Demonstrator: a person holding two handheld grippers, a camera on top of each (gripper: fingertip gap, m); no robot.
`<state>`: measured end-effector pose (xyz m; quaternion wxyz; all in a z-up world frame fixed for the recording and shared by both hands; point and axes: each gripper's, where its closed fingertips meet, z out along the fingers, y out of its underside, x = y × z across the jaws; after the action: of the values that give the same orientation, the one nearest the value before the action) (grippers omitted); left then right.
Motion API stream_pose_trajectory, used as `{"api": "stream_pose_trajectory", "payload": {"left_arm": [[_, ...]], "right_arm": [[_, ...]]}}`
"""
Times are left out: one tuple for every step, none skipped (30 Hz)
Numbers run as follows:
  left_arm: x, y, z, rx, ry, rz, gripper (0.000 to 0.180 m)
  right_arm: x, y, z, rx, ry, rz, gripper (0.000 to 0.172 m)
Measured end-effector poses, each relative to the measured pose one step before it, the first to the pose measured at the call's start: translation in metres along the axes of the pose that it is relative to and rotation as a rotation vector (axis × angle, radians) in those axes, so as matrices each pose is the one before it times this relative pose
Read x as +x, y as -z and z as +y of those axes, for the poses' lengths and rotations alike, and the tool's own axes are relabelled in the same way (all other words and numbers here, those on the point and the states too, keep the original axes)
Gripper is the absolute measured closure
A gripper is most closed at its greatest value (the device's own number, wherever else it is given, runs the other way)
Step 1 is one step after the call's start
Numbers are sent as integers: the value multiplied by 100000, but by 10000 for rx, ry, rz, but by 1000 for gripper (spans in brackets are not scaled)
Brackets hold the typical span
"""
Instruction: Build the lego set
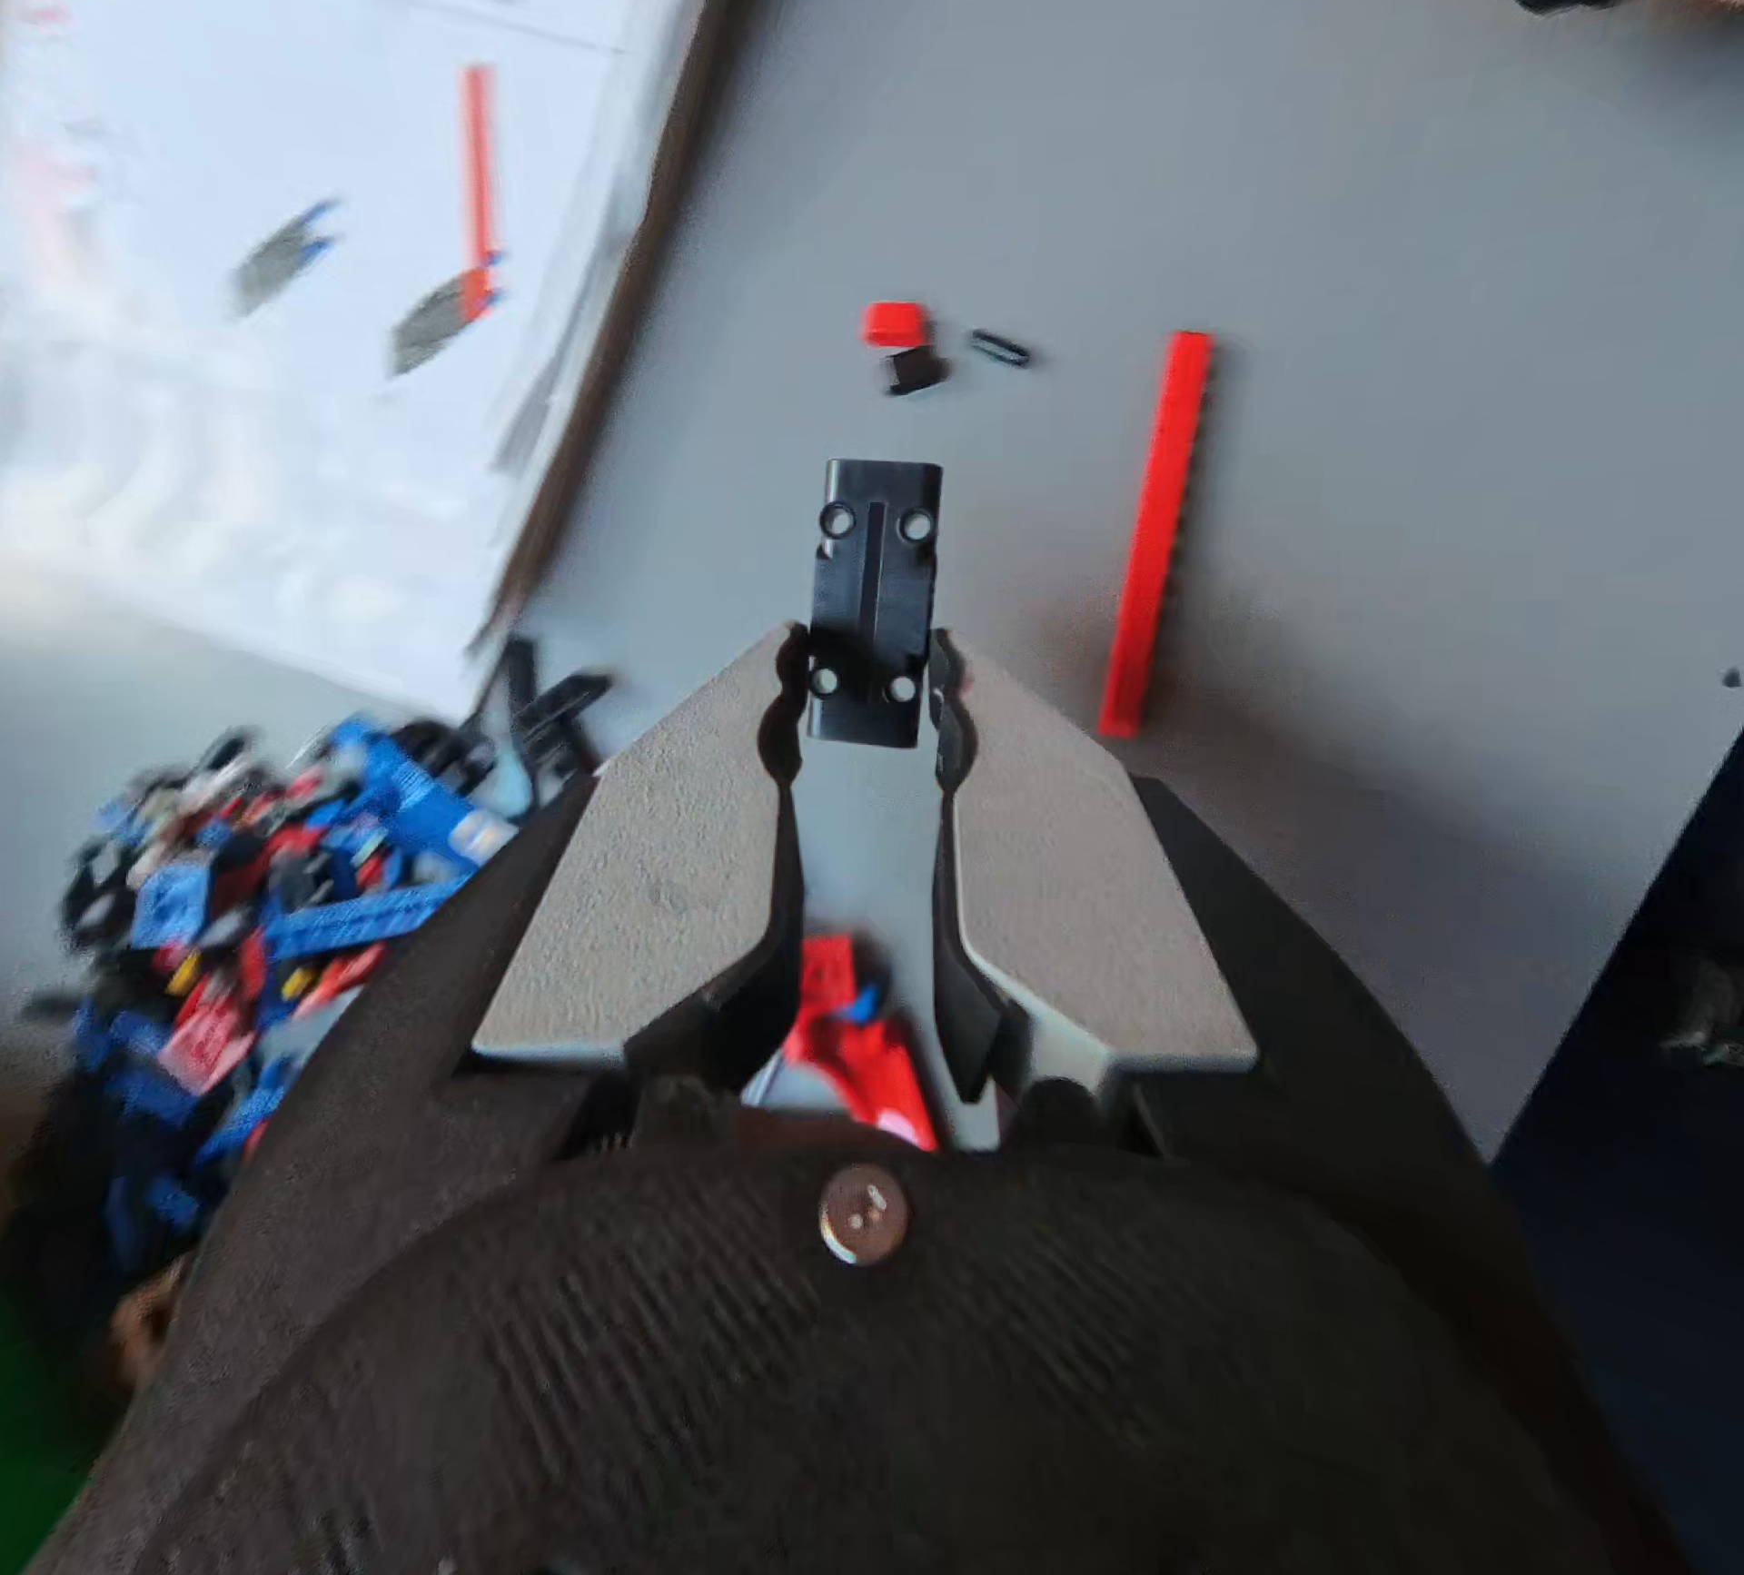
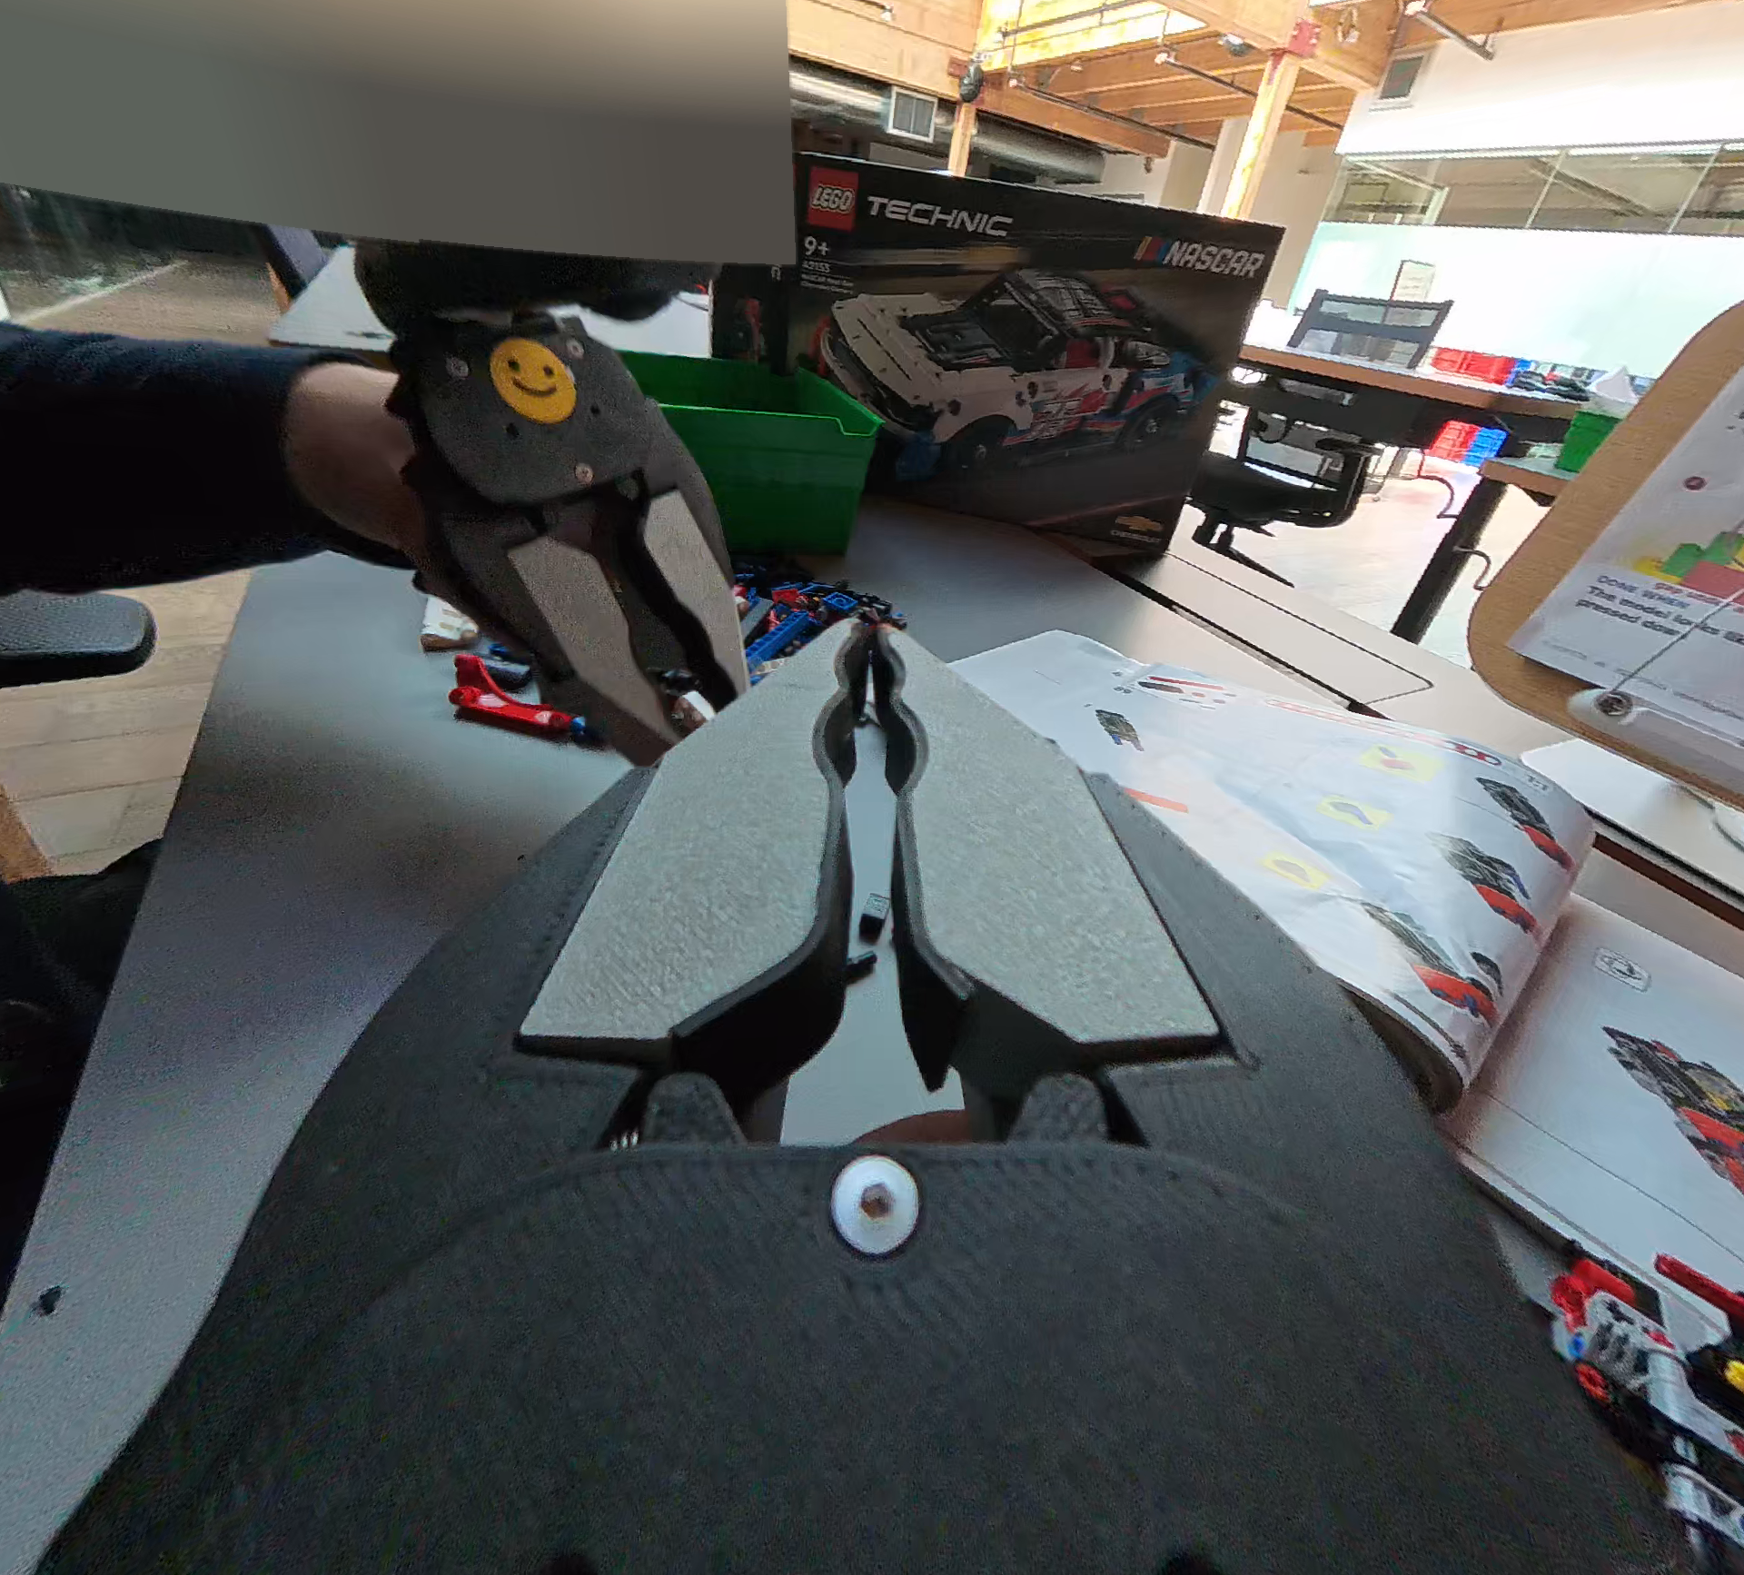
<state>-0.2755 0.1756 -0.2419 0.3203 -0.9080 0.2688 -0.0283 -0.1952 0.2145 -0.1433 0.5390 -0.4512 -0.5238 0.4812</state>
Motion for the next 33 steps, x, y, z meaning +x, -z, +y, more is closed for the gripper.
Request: {"api": "stream_pose_trajectory", "payload": {"left_arm": [[913,-1322,-51,-242,-434,256,157],[434,-1204,148,-317,-396,41,157],[184,-1005,172,-323,-268,-30,157],[139,-516,-461,101,-77,23,157],[432,-91,-642,212,17,309,157],[431,-118,-217,-64,39,343,157],[126,-110,-180,7,48,127,157],[-20,-22,-108,34,31,20,155],[-81,95,-15,30,57,-29,151],[-102,237,17,49,97,-52,148],[-22,425,23,102,95,-17,145],[-15,584,63,155,91,-44,144],[-125,717,112,202,133,-141,144],[-132,836,91,268,164,-176,144],[-107,949,40,374,153,-196,144],[-188,1051,-69,522,138,-288,144],[-257,1073,4,535,102,-310,144],[-367,1008,241,389,104,-287,144],[-514,885,441,207,202,-249,144],[-485,759,491,109,289,-136,141],[-329,696,407,131,301,-9,137],[-110,628,285,197,264,100,135],[94,544,166,282,255,149,135],[363,451,83,358,277,221,135],[661,360,120,357,214,335,135],[667,267,250,281,53,280,137],[392,162,366,204,-72,61,140],[195,58,415,133,-113,-93,140],[299,-13,387,113,-106,-37,140],[417,0,302,138,-108,60,140],[317,33,246,124,-128,54,141],[185,62,270,66,-134,19,141],[134,128,294,-34,-112,38,141]], "right_arm": [[171,72,4,-1,45,123,172],[84,77,-47,17,9,53,172],[93,83,-75,22,-4,64,172],[122,104,-89,36,17,89,172],[98,111,-100,41,30,78,172],[68,102,-47,27,13,54,172],[41,81,18,-1,-14,29,172],[17,76,58,-21,-24,12,172],[9,53,81,-30,-18,11,172],[4,61,73,-26,-5,15,172],[22,52,56,-14,6,23,172],[14,52,53,-13,4,25,172],[10,42,97,-27,-10,10,172],[4,0,130,-39,-24,1,172],[22,-35,155,-47,-30,6,172],[24,-95,199,-62,-37,0,172],[-20,-152,264,-93,-49,-21,172],[-58,-196,325,-116,-54,-42,172],[-117,-208,284,-99,-41,-65,172],[-147,-217,247,-72,-13,-59,172],[-94,-221,245,-81,13,-15,172],[-26,-237,291,-116,34,24,172],[68,-258,348,-159,50,64,172],[168,-264,407,-197,55,108,172],[260,-240,406,-195,43,140,172],[263,-210,333,-147,10,131,172],[220,-213,330,-128,-29,89,172],[205,-231,320,-150,-67,62,172],[174,-219,206,-129,-51,38,172],[248,-196,23,-29,18,111,172],[352,-171,-50,25,102,220,172],[387,-197,-51,17,149,256,172],[314,-210,-28,-3,140,222,172]]}}
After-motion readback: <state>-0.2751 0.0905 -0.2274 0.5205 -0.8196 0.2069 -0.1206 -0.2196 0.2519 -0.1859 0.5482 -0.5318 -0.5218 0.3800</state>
